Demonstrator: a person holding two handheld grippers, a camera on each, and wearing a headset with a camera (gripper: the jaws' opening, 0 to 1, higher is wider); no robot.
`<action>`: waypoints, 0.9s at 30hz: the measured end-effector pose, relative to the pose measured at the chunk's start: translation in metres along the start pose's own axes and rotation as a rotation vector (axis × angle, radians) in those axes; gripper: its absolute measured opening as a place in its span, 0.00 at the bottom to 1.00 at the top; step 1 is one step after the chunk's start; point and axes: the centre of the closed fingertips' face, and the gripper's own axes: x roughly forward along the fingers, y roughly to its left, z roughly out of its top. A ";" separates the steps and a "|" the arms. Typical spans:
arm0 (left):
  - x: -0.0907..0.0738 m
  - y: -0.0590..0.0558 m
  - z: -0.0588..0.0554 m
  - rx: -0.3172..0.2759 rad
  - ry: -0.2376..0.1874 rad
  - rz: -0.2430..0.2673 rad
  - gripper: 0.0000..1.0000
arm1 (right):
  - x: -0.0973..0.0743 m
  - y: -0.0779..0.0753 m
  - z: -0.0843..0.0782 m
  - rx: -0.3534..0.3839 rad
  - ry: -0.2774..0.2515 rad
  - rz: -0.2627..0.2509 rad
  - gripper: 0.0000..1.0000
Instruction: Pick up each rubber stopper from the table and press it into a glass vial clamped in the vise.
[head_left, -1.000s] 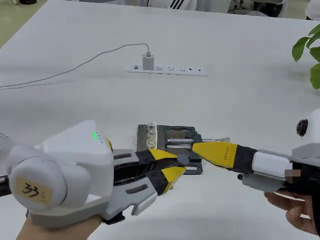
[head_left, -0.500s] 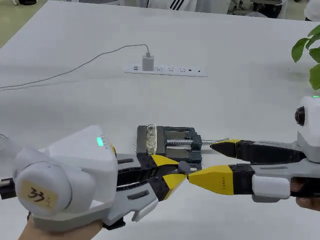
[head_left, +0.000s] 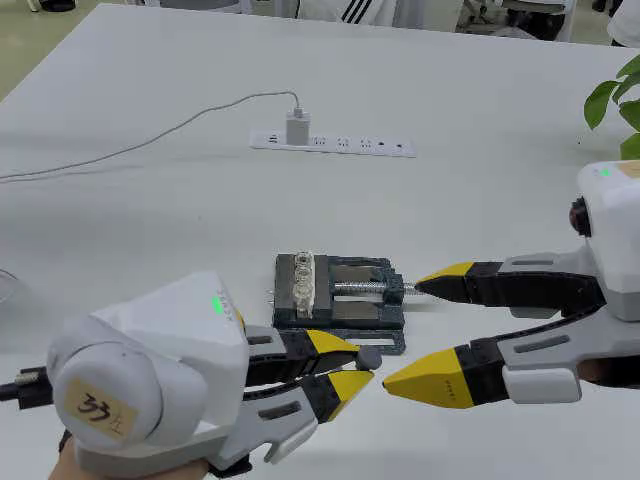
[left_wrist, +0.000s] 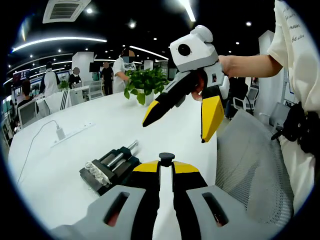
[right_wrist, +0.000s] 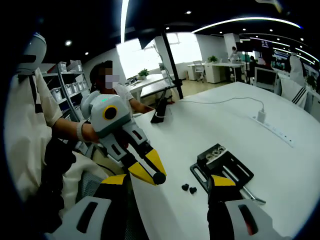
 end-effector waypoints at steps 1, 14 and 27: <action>0.000 0.000 -0.001 0.002 0.006 -0.002 0.05 | 0.001 0.002 -0.001 -0.020 0.016 0.007 0.60; 0.003 -0.006 -0.011 0.035 0.062 -0.034 0.05 | 0.018 0.018 -0.016 -0.277 0.187 0.059 0.29; 0.007 -0.013 -0.014 0.049 0.076 -0.055 0.05 | 0.022 0.023 -0.028 -0.336 0.254 0.088 0.12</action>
